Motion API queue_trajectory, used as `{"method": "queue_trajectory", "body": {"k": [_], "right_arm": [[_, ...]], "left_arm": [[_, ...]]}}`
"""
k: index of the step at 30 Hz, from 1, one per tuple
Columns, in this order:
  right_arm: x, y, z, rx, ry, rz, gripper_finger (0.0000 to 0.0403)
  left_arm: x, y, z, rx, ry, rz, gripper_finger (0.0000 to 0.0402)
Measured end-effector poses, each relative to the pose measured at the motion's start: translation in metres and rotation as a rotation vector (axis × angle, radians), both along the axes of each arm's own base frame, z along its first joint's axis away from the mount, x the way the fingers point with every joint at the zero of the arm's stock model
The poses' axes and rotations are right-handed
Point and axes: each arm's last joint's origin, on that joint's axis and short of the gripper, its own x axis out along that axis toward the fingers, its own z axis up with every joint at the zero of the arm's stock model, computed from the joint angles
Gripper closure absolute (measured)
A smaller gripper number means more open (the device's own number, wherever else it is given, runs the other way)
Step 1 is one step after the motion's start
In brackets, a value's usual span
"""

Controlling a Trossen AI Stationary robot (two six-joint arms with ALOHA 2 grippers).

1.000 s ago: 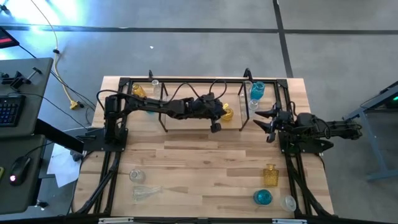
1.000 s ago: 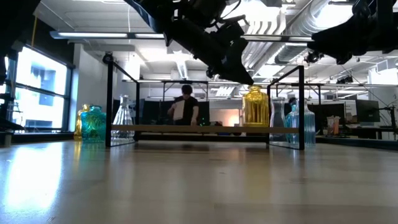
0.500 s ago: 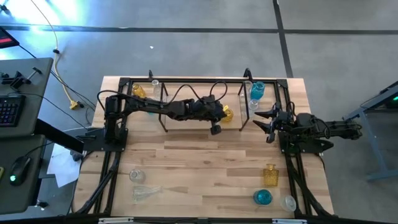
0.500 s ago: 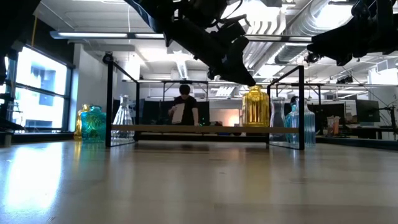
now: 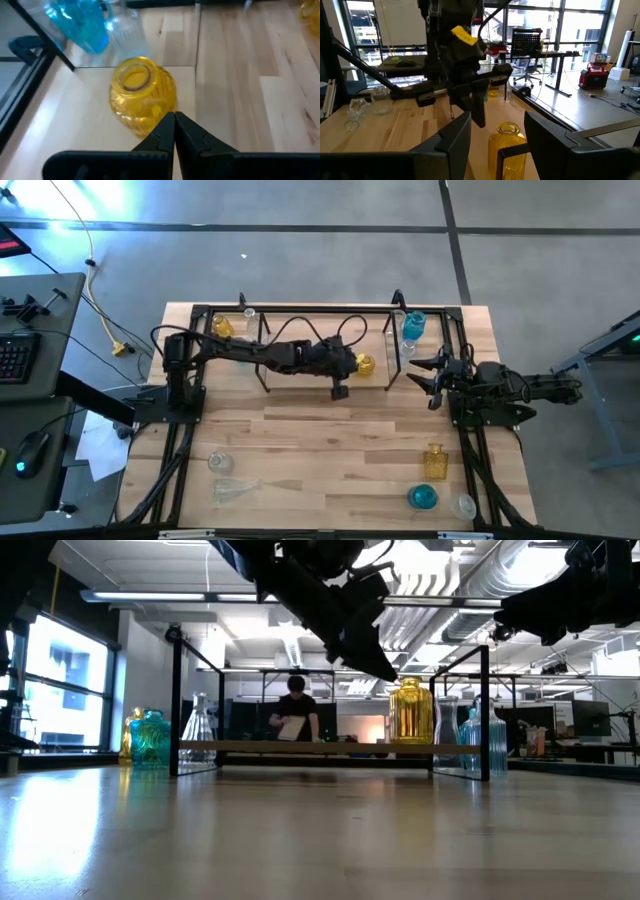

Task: Sort vases onto shelf
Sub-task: Put the yellow vase on the shelf

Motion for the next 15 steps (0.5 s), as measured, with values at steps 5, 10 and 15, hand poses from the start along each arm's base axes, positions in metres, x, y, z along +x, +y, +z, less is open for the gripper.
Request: {"method": "queue_trajectory", "body": {"k": [5, 10, 15], "right_arm": [[0.0, 0.0, 0.0, 0.0, 0.0, 0.0, 0.0233], [0.0, 0.0, 0.0, -0.001, 0.001, 0.0, 0.0233], [0.0, 0.0, 0.0, -0.002, 0.001, 0.0, 0.0233]], "left_arm": [[-0.004, 0.02, -0.006, 0.009, 0.034, 0.064, 0.0401], [-0.009, 0.031, -0.012, 0.007, 0.055, 0.112, 0.0402], [-0.01, 0.035, -0.013, 0.002, 0.054, 0.121, 0.0402]]}}
